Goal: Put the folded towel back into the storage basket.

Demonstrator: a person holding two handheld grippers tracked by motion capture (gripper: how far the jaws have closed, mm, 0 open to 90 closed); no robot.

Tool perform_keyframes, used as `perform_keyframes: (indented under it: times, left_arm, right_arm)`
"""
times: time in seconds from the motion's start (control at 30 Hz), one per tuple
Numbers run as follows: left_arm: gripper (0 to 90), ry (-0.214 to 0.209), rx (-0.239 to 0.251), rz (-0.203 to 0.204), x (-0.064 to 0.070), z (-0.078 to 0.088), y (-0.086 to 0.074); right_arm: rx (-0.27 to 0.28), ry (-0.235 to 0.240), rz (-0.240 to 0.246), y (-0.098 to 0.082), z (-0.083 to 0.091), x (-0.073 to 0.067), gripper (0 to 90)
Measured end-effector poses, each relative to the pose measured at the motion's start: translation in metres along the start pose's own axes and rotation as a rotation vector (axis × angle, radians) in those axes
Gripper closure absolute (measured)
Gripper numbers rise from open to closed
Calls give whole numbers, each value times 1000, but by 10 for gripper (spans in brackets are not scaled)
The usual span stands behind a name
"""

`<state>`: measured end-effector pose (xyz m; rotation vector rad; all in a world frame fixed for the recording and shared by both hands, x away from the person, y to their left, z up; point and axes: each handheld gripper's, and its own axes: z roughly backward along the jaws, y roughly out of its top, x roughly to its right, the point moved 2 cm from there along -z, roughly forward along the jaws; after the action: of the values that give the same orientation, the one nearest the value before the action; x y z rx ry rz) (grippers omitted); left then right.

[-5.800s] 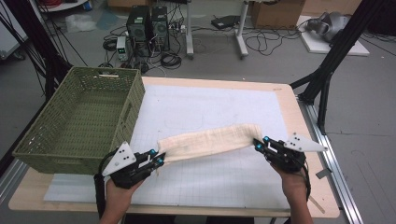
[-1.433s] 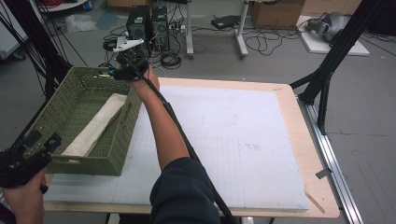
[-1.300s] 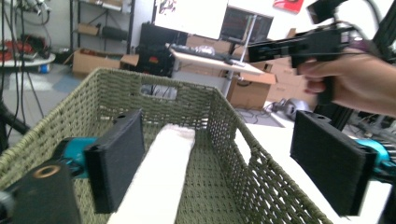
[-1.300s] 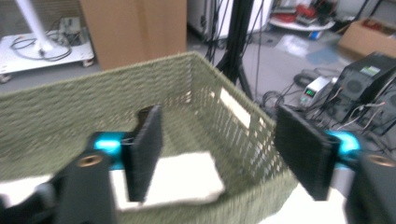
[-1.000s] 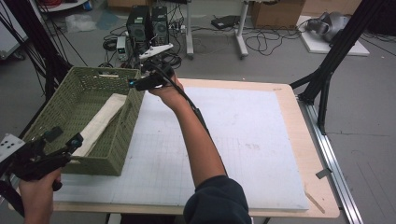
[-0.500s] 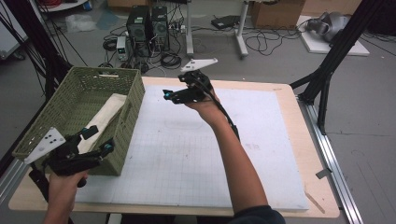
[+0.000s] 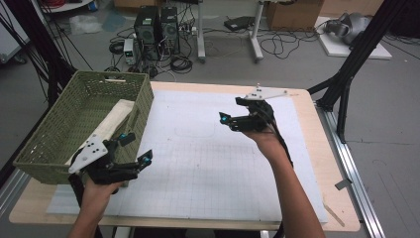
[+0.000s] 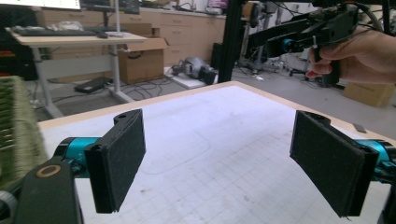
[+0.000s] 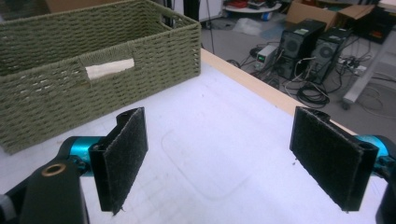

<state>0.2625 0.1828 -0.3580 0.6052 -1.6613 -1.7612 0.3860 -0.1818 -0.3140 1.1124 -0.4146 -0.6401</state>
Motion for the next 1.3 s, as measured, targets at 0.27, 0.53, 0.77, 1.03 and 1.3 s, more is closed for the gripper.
perform_keyframes:
  times: [0.27, 0.53, 0.77, 1.03, 1.3]
  left_arm:
    - [186, -85, -69, 3, 18, -30, -15]
    - [186, -145, -109, -15, 35, -50, -28]
    - [187, -170, -131, -28, 45, -57, -40]
    - [187, -163, -149, -37, 50, -62, -52]
    - [191, -139, -167, -46, 52, -65, -62]
  right_arm:
    - [15, -35, -16, -37, 40, 2, 178]
    - [20, -93, -54, -80, 69, 4, 178]
    - [41, -185, -67, -116, 95, -1, 178]
    - [-1, -312, -23, -147, 125, -14, 178]
    - [8, -345, -61, -163, 137, -12, 178]
